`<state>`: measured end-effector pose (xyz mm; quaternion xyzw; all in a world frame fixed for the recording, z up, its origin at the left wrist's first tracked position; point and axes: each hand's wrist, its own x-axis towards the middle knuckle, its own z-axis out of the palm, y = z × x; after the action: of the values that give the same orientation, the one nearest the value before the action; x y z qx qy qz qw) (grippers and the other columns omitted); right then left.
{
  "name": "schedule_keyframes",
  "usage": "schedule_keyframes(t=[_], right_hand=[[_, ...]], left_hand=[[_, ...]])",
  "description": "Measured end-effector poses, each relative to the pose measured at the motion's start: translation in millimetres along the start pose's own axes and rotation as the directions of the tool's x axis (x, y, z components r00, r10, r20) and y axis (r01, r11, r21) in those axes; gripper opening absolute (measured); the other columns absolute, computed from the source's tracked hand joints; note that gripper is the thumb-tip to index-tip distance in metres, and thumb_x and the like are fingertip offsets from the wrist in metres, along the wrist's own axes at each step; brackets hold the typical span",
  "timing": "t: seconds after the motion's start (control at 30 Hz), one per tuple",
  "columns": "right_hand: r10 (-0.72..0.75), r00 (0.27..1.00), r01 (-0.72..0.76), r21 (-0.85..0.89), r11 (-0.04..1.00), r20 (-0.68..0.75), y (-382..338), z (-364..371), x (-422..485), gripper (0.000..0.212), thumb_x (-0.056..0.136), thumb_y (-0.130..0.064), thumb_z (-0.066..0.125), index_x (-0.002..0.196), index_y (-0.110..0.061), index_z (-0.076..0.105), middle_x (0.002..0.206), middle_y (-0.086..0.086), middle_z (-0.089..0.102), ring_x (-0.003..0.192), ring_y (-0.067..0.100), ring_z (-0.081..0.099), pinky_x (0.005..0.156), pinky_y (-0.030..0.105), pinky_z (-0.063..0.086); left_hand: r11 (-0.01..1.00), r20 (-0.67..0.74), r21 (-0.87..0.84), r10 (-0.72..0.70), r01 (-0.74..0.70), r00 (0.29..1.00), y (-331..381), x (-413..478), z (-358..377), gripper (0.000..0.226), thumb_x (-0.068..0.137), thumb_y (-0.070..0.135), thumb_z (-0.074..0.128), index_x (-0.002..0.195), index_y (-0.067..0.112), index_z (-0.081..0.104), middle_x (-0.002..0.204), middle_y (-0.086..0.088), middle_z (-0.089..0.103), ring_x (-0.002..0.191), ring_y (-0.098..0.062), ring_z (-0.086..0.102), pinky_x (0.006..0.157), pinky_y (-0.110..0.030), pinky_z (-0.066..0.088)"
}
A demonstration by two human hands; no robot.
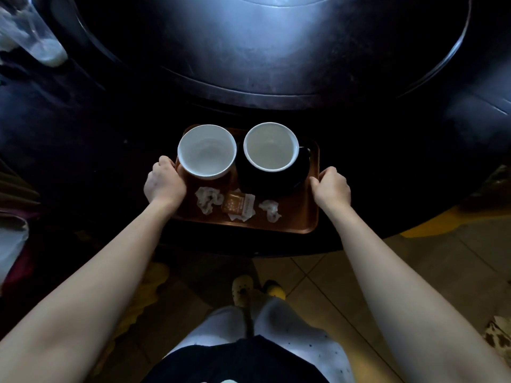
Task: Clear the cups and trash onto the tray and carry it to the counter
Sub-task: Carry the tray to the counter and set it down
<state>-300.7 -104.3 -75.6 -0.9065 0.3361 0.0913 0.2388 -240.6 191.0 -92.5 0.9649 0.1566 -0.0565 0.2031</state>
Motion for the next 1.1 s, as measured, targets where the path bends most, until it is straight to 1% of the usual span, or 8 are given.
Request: schedule_keyframes(t=[0.1,0.3,0.43,0.53,0.77,0.93,1.03,1.1], right_hand=[[0.035,0.999,-0.036,-0.066,0.997,-0.009,-4.2,1.0,7.9,0.037,0.09,-0.035,0.052,0.109,-0.004,0.054,0.113,0.019,0.063,0.105,0.039,0.058,0.082,0.039,0.048],[-0.072,0.997,0.064,-0.168,0.984,-0.038,-3.0,7.6,12.9,0.034,0.094,-0.037,0.041,0.108,-0.007,0.051,0.108,0.021,0.064,0.101,0.041,0.059,0.077,0.04,0.046],[-0.103,0.988,0.084,-0.159,0.984,-0.116,1.0,14.1,11.1,0.031,0.096,-0.032,0.04,0.104,-0.006,0.053,0.103,0.021,0.066,0.097,0.041,0.061,0.071,0.037,0.042],[-0.129,0.976,0.102,-0.152,0.983,-0.176,1.8,18.0,6.5,0.03,0.096,-0.028,0.04,0.102,-0.003,0.054,0.101,0.022,0.066,0.095,0.041,0.062,0.073,0.039,0.046],[-0.108,0.959,0.129,0.065,0.99,-0.261,8.5,20.6,-3.3,0.027,0.095,-0.023,0.042,0.093,0.0,0.054,0.093,0.026,0.067,0.087,0.043,0.062,0.065,0.037,0.044],[-0.058,0.963,0.13,0.265,0.955,-0.262,23.8,21.5,-8.2,0.023,0.096,-0.023,0.041,0.092,-0.002,0.052,0.078,0.012,0.058,0.073,0.031,0.058,0.057,0.03,0.036],[-0.056,0.969,0.141,0.349,0.926,-0.241,36.5,14.6,-11.0,0.024,0.097,-0.021,0.039,0.097,-0.002,0.054,0.08,0.007,0.052,0.07,0.022,0.051,0.059,0.028,0.037],[-0.074,0.966,0.166,0.379,0.91,-0.247,47.0,7.1,-14.1,0.024,0.097,-0.019,0.039,0.093,-0.002,0.055,0.076,0.004,0.052,0.066,0.019,0.049,0.051,0.025,0.034]], left_hand=[[0.997,0.001,0.079,-0.006,0.006,1.0,3.1,5.7,1.9,0.024,0.089,0.016,0.04,0.108,0.003,0.048,0.116,-0.023,0.056,0.105,-0.043,0.054,0.081,-0.045,0.043],[0.988,-0.019,0.154,0.038,-0.035,0.999,1.5,8.4,5.6,0.022,0.089,0.014,0.037,0.103,0.003,0.05,0.112,-0.024,0.058,0.101,-0.042,0.056,0.074,-0.041,0.042],[0.993,-0.08,0.086,0.082,-0.075,0.993,-2.6,6.2,8.2,0.021,0.089,0.018,0.034,0.087,0.007,0.052,0.101,-0.021,0.06,0.091,-0.039,0.057,0.065,-0.036,0.034],[0.996,-0.121,0.03,0.091,-0.088,0.988,-6.6,2.8,9.6,0.021,0.087,0.019,0.036,0.078,0.007,0.051,0.094,-0.02,0.061,0.083,-0.037,0.056,0.062,-0.035,0.031],[0.993,-0.138,-0.015,0.116,-0.119,0.984,-9.8,-1.1,7.3,0.018,0.085,0.016,0.04,0.079,0.006,0.053,0.09,-0.023,0.063,0.082,-0.04,0.056,0.063,-0.036,0.031],[0.986,-0.101,-0.123,0.103,-0.115,0.99,-4.8,-12.0,5.3,0.017,0.086,0.017,0.039,0.074,0.009,0.048,0.077,-0.017,0.056,0.072,-0.032,0.05,0.062,-0.037,0.034],[0.98,-0.073,-0.162,0.106,-0.116,0.992,3.6,-21.9,5.7,0.018,0.088,0.018,0.039,0.075,0.009,0.049,0.074,-0.011,0.053,0.071,-0.03,0.048,0.061,-0.036,0.034],[0.975,-0.051,-0.19,0.111,-0.119,0.993,11.3,-28.6,5.4,0.019,0.088,0.019,0.039,0.075,0.009,0.048,0.073,-0.01,0.052,0.07,-0.03,0.048,0.061,-0.035,0.033]])
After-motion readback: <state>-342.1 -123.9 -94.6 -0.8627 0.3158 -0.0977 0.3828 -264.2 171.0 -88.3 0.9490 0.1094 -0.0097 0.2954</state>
